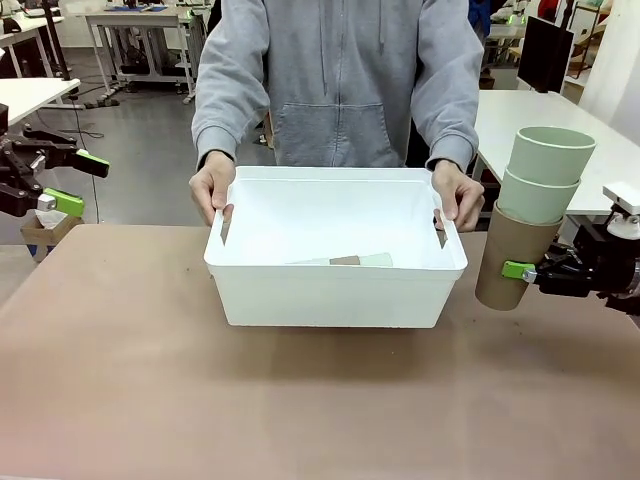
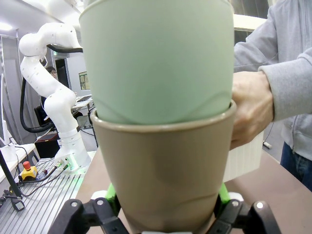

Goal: Stack the cups and store them in the basket.
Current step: Place the stack of Reusable plastic cups into the Pantry Basket.

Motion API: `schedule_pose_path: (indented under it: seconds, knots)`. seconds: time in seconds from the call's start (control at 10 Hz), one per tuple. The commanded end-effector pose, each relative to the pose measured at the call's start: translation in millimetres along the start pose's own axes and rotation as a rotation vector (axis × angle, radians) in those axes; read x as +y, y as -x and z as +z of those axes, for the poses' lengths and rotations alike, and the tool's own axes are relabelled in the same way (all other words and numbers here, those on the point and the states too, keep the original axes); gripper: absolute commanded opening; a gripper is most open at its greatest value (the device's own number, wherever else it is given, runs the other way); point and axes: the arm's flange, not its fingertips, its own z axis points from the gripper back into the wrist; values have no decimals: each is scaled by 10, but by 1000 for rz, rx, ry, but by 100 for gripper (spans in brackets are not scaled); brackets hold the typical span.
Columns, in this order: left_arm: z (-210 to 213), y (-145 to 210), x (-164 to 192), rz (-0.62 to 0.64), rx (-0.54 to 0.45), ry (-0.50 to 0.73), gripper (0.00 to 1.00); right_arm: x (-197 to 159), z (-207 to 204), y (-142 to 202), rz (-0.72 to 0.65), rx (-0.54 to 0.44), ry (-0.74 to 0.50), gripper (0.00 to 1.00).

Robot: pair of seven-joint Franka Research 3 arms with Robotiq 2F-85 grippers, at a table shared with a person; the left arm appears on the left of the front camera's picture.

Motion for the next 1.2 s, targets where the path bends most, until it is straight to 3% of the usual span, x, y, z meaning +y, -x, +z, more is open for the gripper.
schedule_pose_path:
  seconds: [0.0, 1.1]
  knots:
    - [14, -8, -2, -3, -3, 6, 100, 15, 2, -52, 13, -2, 0, 86]
    - [14, -8, -2, -3, -3, 6, 100, 0, 0, 0, 0, 0, 0, 86]
